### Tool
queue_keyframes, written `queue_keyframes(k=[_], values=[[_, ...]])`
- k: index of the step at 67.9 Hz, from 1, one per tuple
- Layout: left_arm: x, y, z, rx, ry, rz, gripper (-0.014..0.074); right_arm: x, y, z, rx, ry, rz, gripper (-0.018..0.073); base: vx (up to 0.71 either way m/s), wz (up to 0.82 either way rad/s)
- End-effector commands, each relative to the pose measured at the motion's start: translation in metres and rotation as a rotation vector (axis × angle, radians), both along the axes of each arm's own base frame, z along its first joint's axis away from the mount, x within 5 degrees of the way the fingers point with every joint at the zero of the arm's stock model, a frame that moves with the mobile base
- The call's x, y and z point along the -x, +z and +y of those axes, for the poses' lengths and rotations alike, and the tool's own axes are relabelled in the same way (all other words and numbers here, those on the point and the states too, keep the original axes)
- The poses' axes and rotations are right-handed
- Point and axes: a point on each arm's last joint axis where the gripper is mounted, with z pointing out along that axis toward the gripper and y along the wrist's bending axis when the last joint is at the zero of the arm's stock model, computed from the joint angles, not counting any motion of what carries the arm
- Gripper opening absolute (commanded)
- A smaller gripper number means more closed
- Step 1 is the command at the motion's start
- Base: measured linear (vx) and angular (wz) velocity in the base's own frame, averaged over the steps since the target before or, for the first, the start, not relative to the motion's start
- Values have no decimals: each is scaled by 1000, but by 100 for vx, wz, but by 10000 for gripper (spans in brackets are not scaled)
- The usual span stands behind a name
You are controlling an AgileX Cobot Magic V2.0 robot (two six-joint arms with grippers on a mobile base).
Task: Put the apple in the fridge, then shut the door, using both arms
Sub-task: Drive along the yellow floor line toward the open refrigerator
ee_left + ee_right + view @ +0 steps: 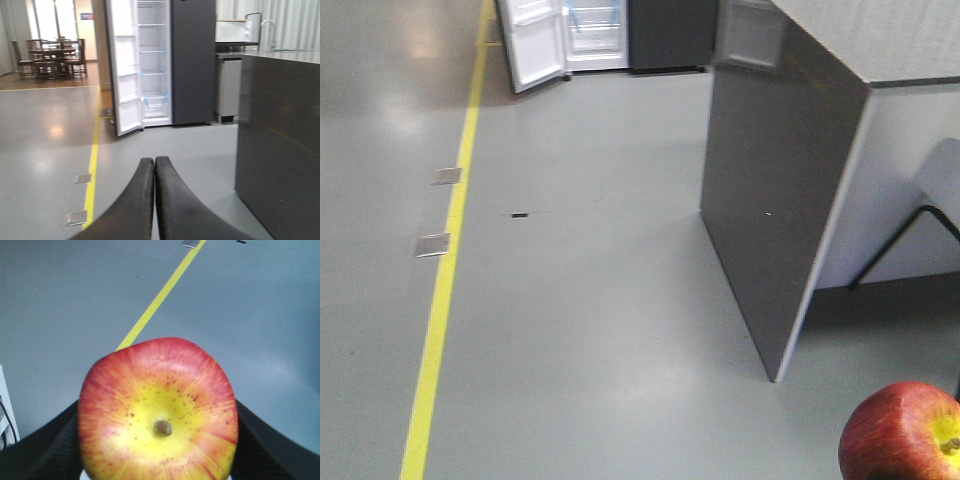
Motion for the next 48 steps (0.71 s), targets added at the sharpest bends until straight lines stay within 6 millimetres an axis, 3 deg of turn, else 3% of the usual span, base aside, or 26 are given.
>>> queue_keyframes(k=[1, 48], values=[[0, -2, -1, 12, -10, -63, -6, -2, 12, 2, -59, -6, -65, 212, 11, 41], [0, -2, -1, 12, -10, -63, -6, -2, 13, 2, -60, -6, -66, 212, 11, 40]])
